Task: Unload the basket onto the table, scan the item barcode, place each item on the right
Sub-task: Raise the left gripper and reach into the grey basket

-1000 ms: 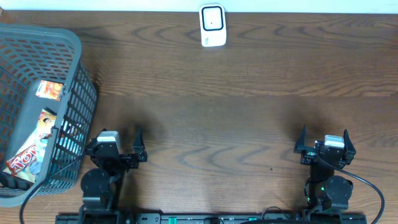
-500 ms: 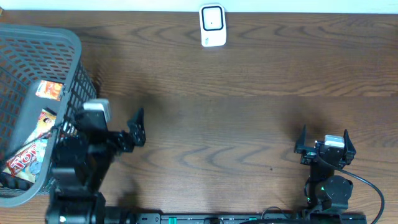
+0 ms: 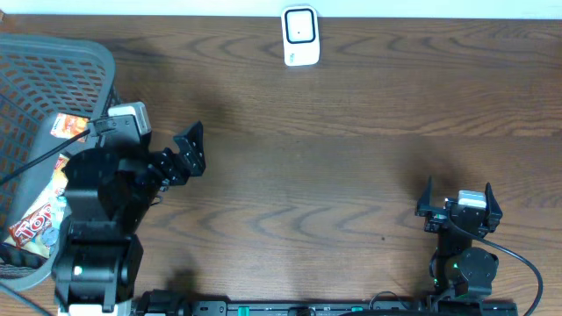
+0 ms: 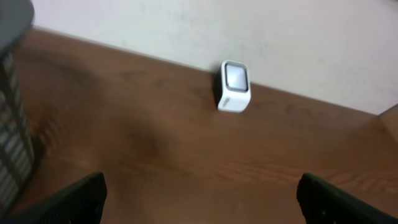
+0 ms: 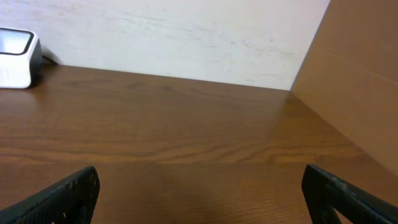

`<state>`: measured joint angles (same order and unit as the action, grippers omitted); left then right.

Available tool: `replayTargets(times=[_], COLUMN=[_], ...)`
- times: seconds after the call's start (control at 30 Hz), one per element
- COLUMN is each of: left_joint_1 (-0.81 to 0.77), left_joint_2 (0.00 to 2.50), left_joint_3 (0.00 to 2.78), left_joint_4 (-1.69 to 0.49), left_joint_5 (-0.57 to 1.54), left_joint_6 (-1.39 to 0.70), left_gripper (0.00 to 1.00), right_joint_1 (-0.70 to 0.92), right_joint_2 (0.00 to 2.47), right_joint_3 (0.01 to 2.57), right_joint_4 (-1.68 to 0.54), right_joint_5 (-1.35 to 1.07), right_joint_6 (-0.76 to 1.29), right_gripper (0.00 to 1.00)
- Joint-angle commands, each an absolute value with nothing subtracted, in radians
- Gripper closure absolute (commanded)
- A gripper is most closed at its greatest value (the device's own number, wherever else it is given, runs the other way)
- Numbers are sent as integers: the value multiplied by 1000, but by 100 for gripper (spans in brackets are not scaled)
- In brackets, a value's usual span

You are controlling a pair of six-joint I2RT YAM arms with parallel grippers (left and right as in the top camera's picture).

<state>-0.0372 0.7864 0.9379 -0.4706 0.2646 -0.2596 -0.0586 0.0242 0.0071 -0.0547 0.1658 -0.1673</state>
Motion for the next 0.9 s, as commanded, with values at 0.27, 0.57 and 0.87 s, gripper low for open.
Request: replayTargets(times=[0.27,0.57,0.87], left_joint_1=[-34,-34,-34], left_joint_2=[801,802,803], left_joint_3=[955,954,954], left_joint_4=[-553,-591,-595], left_joint_5=[281,281,280], left_joint_6=[-290,-290,-290], left_gripper=[2,2,2], right_joint_1=[-62,-62,-62], right_joint_2=[25,25,25], right_joint_3=[6,6,6], right_joint_4=[-57,-57,-57], right_joint_5=[174,174,174], right_joint_6=[-177,-177,-177], right_gripper=[1,1,1])
